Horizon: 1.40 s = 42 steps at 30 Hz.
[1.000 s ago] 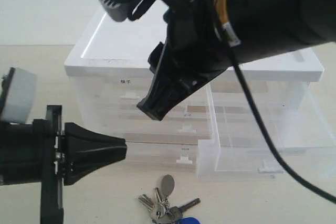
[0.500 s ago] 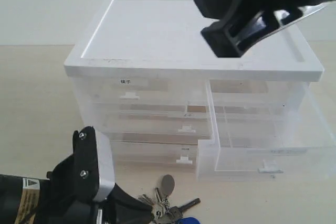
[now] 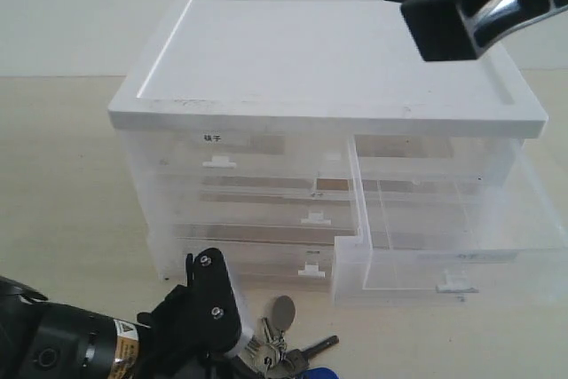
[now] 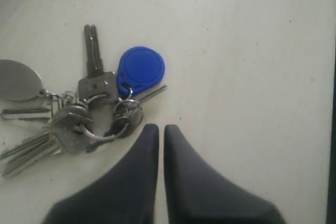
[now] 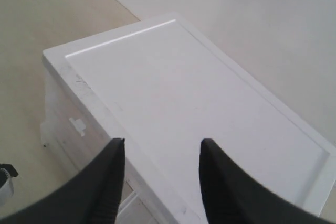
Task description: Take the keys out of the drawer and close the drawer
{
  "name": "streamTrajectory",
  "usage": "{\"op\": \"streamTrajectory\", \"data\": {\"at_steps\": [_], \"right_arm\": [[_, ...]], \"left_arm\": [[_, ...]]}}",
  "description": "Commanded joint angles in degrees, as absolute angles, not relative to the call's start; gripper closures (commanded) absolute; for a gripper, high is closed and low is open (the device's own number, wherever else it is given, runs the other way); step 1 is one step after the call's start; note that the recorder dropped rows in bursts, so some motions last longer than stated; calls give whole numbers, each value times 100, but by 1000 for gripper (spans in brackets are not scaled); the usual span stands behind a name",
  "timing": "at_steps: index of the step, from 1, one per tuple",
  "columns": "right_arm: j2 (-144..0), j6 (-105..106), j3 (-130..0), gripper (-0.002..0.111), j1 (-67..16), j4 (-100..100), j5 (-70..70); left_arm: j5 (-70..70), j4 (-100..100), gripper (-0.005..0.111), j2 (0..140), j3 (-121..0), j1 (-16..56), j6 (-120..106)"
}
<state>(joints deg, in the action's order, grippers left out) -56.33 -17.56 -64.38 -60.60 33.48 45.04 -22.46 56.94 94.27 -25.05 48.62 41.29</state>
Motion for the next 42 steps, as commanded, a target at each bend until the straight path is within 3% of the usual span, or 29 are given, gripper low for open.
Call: {"op": "streamTrajectory", "data": {"at_steps": [1, 6, 16, 22, 33, 42], "right_arm": [[-5593, -1791, -6468, 68, -6052, 3330, 4555], [-5593, -1791, -6468, 68, -6052, 3289, 4557], [-5593, -1791, -6468, 68, -6052, 3275, 4567], [-5593, -1791, -6468, 68, -6052, 3251, 4567], [-5593, -1791, -6468, 68, -6052, 3240, 4693], [-5593, -1791, -6468, 68, -6052, 3230, 4693]], "left_arm": [[-2114, 5627, 102, 9801, -2702, 4919, 4250], [-1338, 5627, 102, 9920, -2945, 5070, 4439], [-1292, 5632, 102, 10266, -3240, 5093, 4485], [-237, 5632, 102, 10350, -3619, 5093, 4799], [-147, 5632, 102, 10368, -4354, 5052, 4745], [-510, 5632, 102, 9703, -3696, 5560, 4854]]}}
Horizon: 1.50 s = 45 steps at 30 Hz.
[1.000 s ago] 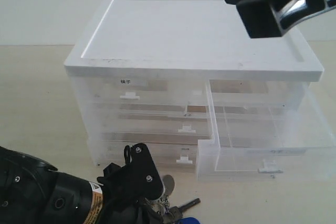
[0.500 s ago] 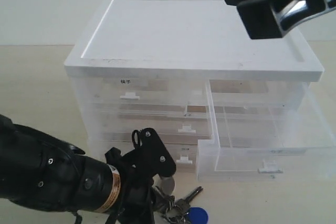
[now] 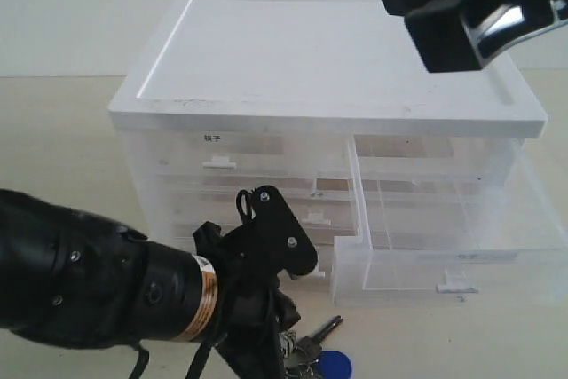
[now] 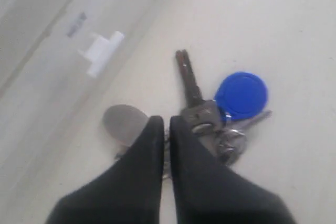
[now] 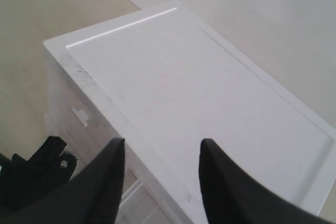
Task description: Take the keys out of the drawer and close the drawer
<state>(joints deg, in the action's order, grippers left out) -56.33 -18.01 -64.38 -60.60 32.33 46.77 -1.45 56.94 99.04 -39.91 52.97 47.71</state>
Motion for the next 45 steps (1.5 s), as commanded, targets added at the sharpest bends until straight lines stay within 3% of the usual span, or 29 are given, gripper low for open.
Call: {"op": "streamTrajectory", "data": {"at_steps": [1, 5, 13, 21, 26, 34, 35, 38, 39, 45], "right_arm": [[-5593, -1791, -6468, 68, -6052, 3230, 4693], [-5593, -1791, -6468, 68, -6052, 3230, 4693], [-5593, -1791, -6468, 68, -6052, 3218, 4693], [-5593, -1791, -6468, 68, -6052, 3191, 4693], [-5593, -1791, -6468, 68, -6052, 3191, 4717], [-5593, -1746, -6468, 68, -6052, 3191, 4857], [-5593, -1746, -6468, 72, -6052, 3191, 4880], [-5593, -1590, -6468, 103, -6052, 3334, 4993], [-5593, -1601, -6468, 108, -6052, 3461, 5027], [-5605, -2345, -6234, 108, -6052, 4919, 5087]], "left_arm": [[-738, 5632, 102, 9723, -3637, 5640, 4885], [-1025, 5632, 102, 10058, -3619, 5970, 4885], [-143, 5632, 102, 10362, -3790, 5968, 4834], [-192, 5632, 102, 10683, -4088, 5158, 4802], [-564, 5642, 102, 10715, -4137, 5050, 4802], [-664, 5647, 102, 9450, -3407, 5407, 4802], [-765, 5647, 102, 9160, -3236, 5490, 4757], [-1614, 5970, 102, 8402, -2883, 5549, 4759], [-1929, 6086, 102, 8249, -2819, 5549, 4759], [-3114, 5773, 102, 8070, -2837, 5549, 4253]]}}
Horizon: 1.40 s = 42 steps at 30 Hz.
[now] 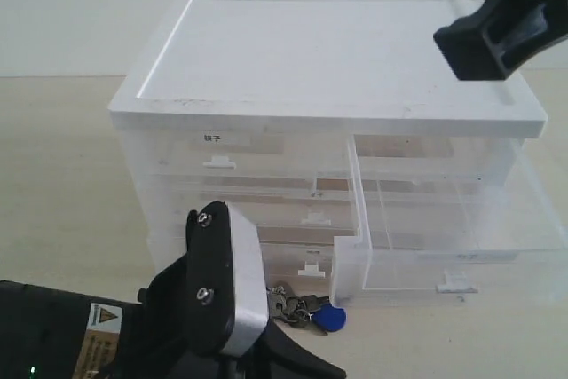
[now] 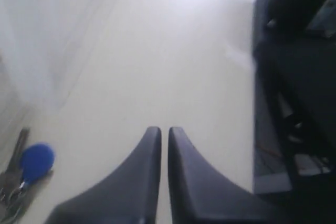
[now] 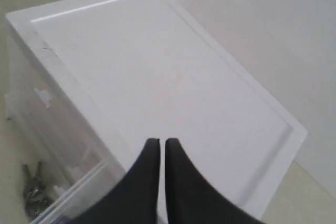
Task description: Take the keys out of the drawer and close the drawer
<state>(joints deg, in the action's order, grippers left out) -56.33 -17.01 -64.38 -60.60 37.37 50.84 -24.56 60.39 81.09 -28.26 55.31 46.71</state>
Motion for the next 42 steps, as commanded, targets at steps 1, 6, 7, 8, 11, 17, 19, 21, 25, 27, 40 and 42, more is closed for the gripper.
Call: {"op": "streamTrajectory", "data": {"at_steps": [1, 6, 7, 8, 11, 17, 19, 21, 25, 27, 40, 42], "right_arm": [[-5605, -2625, -6092, 108, -6052, 5265, 5087], [-5605, -3298, -5466, 108, -6052, 6053, 4988], [-5605, -3337, -5389, 108, -6052, 6053, 4938], [-5605, -3374, -5347, 108, -6052, 6053, 4926], [-5605, -3414, -5334, 108, -6052, 6073, 4915], [-5605, -3450, -5334, 108, -6052, 6060, 4856], [-5605, -3461, -5334, 108, -6052, 6038, 4830], [-5605, -3531, -5334, 108, -6052, 5980, 4792], [-5605, -3542, -5334, 108, -6052, 5924, 4731], [-5605, -3554, -5334, 108, -6052, 5924, 4731], [-5436, -1356, -5334, 108, -6052, 4284, 4785], [-5401, -1201, -5390, 108, -6052, 4181, 5007]], "left_arm": [[-3157, 5543, 102, 8124, -2863, 5549, 4097], [-2823, 3759, 102, 8378, -3054, 5549, 2560], [-2823, 3438, 102, 8411, -3077, 5549, 2189], [-2835, 2981, 102, 8464, -3103, 5549, 1842], [-2865, 2248, 102, 8564, -3168, 5549, 1204], [-2896, 1904, 102, 8794, -3386, 5549, 851], [-2896, 1904, 102, 8843, -3509, 5549, 851], [-2907, 1904, 102, 8855, -3640, 5549, 851], [-2907, 1904, 102, 8866, -3874, 5549, 768], [-2907, 1915, 102, 8866, -3958, 5549, 768], [-2876, 2079, 102, 8807, -3807, 5553, 806], [-2876, 2079, 102, 8535, -3618, 5553, 806]]}}
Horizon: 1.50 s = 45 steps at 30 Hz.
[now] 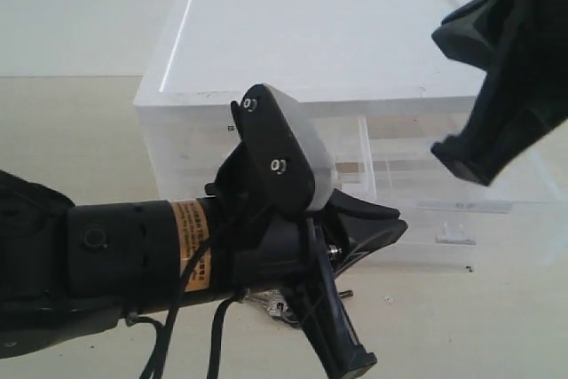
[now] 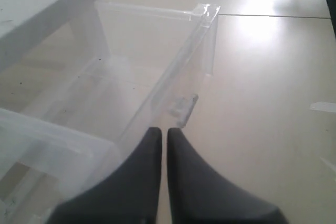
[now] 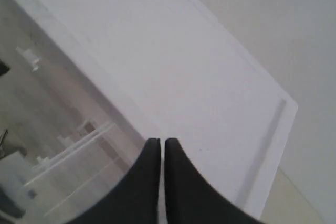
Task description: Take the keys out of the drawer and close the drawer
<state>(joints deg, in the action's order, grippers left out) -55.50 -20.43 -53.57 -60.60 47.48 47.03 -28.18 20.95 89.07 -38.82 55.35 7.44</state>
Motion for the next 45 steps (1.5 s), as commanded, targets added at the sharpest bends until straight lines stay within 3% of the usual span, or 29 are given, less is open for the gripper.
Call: {"op": "streamTrajectory", "data": {"at_steps": [1, 4, 9, 14, 20, 31, 45], "right_arm": [[-5391, -1150, -5432, 108, -6052, 4181, 5142], [-5391, -659, -5566, 108, -6052, 3985, 5538], [-5524, 2619, -5610, 108, -6052, 800, 6510], [-6344, 1812, -5366, 108, -6052, 2085, 6848], [-6935, 572, -5366, 108, -6052, 3789, 6446], [-6935, 50, -5053, 108, -5921, 4723, 5205], [-6407, -337, -4867, 108, -5720, 4644, 4765]], "left_arm": [[-2876, 2079, 102, 8379, -3523, 5553, 806], [-2835, 1996, 102, 7609, -3113, 5553, 625], [-2547, 987, 102, 5591, -2112, 5182, -283], [-2511, 978, 102, 4706, -1829, 5051, -284], [-2433, 978, 102, 4717, -1829, 5051, -266], [-2411, 978, 102, 4717, -1829, 5051, -269], [-2351, 978, 102, 4717, -1829, 5051, -258]]}}
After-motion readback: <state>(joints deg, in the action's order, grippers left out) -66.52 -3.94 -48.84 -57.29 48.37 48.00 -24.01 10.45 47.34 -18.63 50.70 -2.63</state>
